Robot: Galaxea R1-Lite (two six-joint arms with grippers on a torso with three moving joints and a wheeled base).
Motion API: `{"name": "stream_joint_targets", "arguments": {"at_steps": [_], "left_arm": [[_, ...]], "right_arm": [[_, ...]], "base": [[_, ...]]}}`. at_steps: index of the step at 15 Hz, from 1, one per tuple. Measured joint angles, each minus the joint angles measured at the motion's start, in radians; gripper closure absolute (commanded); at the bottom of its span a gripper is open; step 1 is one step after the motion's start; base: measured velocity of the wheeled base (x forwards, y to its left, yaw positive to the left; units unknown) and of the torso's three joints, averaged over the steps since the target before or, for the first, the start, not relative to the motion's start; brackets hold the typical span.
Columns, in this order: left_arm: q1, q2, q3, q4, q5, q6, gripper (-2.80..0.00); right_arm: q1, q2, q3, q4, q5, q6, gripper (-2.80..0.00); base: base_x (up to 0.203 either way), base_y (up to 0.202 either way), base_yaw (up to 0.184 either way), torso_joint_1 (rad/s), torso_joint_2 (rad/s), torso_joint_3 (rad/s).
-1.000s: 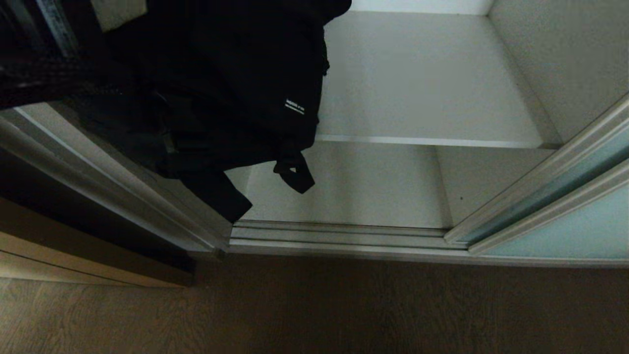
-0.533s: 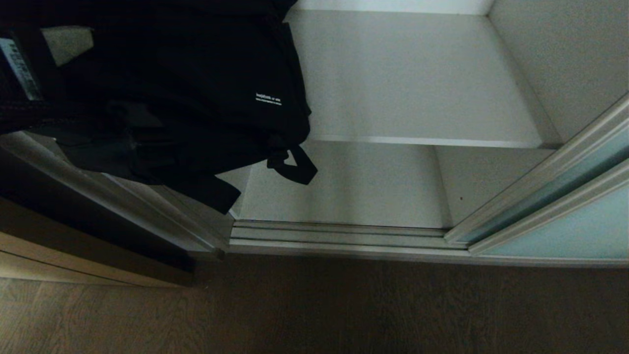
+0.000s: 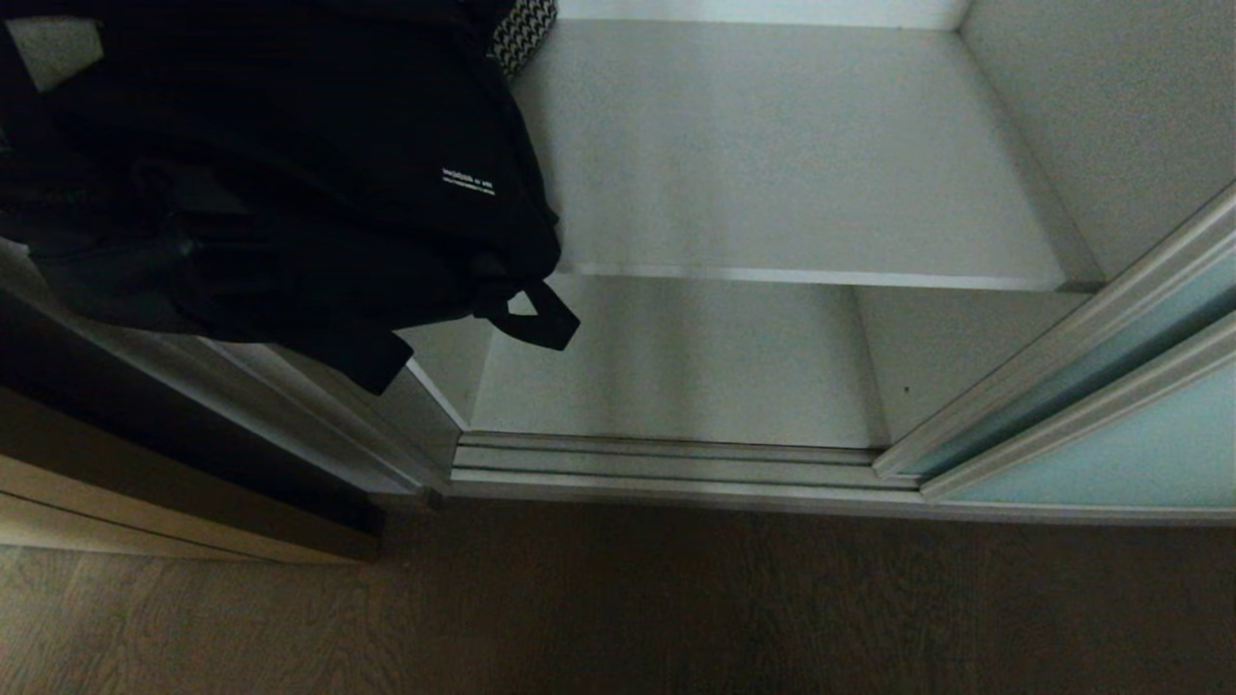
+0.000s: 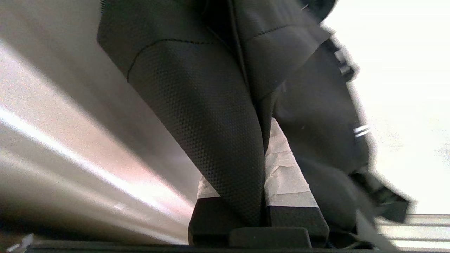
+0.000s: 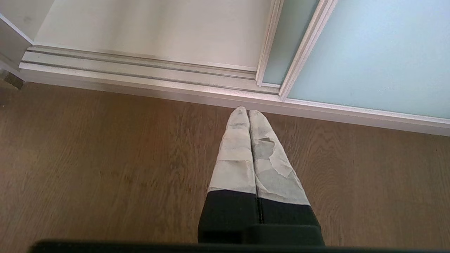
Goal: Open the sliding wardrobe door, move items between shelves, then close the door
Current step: Place the bag on the lower shelf
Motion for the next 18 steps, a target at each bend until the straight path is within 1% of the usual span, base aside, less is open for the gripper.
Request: {"name": "stream_joint_targets", "arguments": {"at_steps": [2, 4, 9, 13, 15, 18], "left_arm": [[0.060, -0.016, 0.038, -0.004, -0.003, 0.012, 0.00], [0.100, -0.034, 0.069, -0.005, -0.009, 0.019, 0.00], [0.121, -0.026, 0.080, -0.007, -0.008, -0.011, 0.00], [0.181, -0.017, 0.096, -0.004, -0.006, -0.013, 0.00], [0.215, -0.021, 0.126, -0.008, -0.004, -0.022, 0.00], [0.231, -0.050, 0.198, 0.000, -0.010, -0.042, 0.00]], "right_arm": [[0.000, 0.000, 0.000, 0.000, 0.000, 0.000, 0.00], [0.000, 0.000, 0.000, 0.000, 0.000, 0.001, 0.00], [0.000, 0.000, 0.000, 0.000, 0.000, 0.000, 0.00], [0.000, 0.000, 0.000, 0.000, 0.000, 0.001, 0.00], [0.000, 0.000, 0.000, 0.000, 0.000, 0.001, 0.00], [0.000, 0.000, 0.000, 0.000, 0.000, 0.001, 0.00]], "base": [[0.000, 0.000, 0.000, 0.000, 0.00, 0.000], [0.000, 0.000, 0.000, 0.000, 0.00, 0.000], [0.000, 0.000, 0.000, 0.000, 0.00, 0.000], [0.000, 0.000, 0.000, 0.000, 0.00, 0.000], [0.000, 0.000, 0.000, 0.000, 0.00, 0.000], [0.000, 0.000, 0.000, 0.000, 0.00, 0.000]]}}
